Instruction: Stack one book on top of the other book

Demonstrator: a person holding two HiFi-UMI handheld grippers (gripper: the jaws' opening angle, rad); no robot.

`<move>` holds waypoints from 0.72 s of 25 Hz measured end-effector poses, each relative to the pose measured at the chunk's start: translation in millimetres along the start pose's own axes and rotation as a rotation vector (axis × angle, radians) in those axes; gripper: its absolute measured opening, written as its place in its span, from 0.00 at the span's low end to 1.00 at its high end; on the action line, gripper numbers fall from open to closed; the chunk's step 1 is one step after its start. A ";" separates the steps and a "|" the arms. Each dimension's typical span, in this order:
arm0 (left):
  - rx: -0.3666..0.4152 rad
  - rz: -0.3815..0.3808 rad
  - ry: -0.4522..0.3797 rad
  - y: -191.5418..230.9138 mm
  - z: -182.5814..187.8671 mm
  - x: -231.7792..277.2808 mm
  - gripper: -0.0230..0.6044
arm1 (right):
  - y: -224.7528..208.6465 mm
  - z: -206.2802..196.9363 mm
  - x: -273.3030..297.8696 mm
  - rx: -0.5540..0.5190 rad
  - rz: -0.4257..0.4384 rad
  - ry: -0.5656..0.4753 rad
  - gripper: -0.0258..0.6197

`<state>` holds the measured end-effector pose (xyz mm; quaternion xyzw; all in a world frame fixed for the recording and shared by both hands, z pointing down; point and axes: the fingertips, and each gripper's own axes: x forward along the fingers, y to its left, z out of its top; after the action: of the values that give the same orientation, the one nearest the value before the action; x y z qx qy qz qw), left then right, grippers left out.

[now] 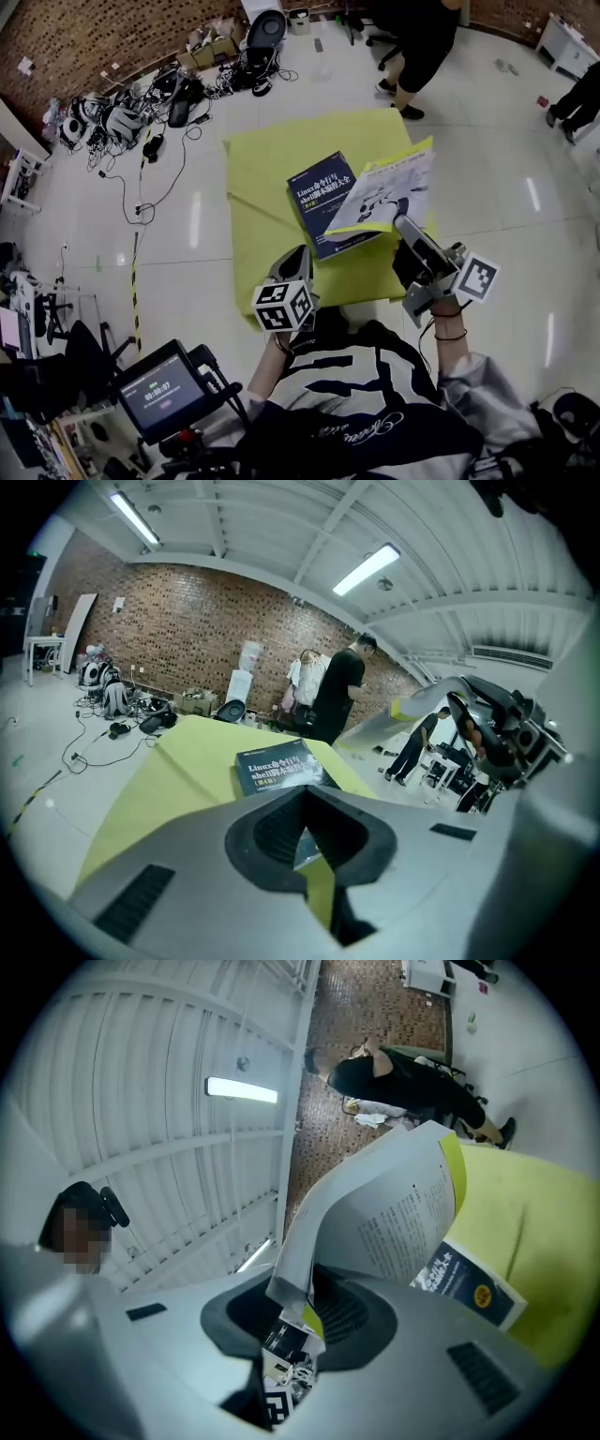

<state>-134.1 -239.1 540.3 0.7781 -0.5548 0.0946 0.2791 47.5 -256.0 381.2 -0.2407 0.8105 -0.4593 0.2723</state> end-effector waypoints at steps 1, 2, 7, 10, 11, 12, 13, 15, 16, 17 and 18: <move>0.001 0.003 -0.004 6.9 2.1 -0.9 0.04 | -0.6 -3.6 13.9 0.000 0.014 0.009 0.18; 0.000 0.006 -0.008 14.4 4.0 -2.0 0.04 | -1.9 -8.3 28.0 0.003 0.026 0.018 0.18; 0.009 0.026 -0.027 44.0 -23.5 -6.8 0.04 | -48.6 -58.8 57.3 0.026 0.043 0.060 0.18; 0.015 0.029 -0.025 56.3 -29.7 -6.9 0.04 | -96.7 -89.8 61.5 0.075 -0.048 0.089 0.18; 0.014 0.027 -0.021 59.8 -22.2 -6.6 0.04 | -107.1 -96.4 64.9 0.092 -0.085 0.101 0.18; 0.013 0.024 -0.018 63.0 -10.9 -6.1 0.04 | -113.8 -101.0 68.6 0.102 -0.121 0.115 0.18; 0.011 0.021 -0.014 66.5 2.4 -5.2 0.04 | -119.5 -103.9 71.4 0.103 -0.164 0.129 0.18; 0.005 0.016 -0.002 75.3 26.4 -2.7 0.04 | -136.1 -109.6 70.5 0.116 -0.286 0.151 0.16; 0.002 0.014 0.005 79.6 33.5 -1.3 0.04 | -146.6 -114.4 66.5 0.128 -0.349 0.161 0.15; 0.000 0.012 0.012 83.0 37.0 0.4 0.04 | -156.9 -120.4 60.8 0.136 -0.401 0.173 0.15; -0.001 0.009 0.018 85.2 37.9 2.2 0.04 | -167.1 -126.4 53.7 0.142 -0.442 0.183 0.15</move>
<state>-217.5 -280.9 538.1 0.7746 -0.5556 0.1026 0.2842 -52.3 -290.1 570.1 -0.3498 0.7253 -0.5832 0.1071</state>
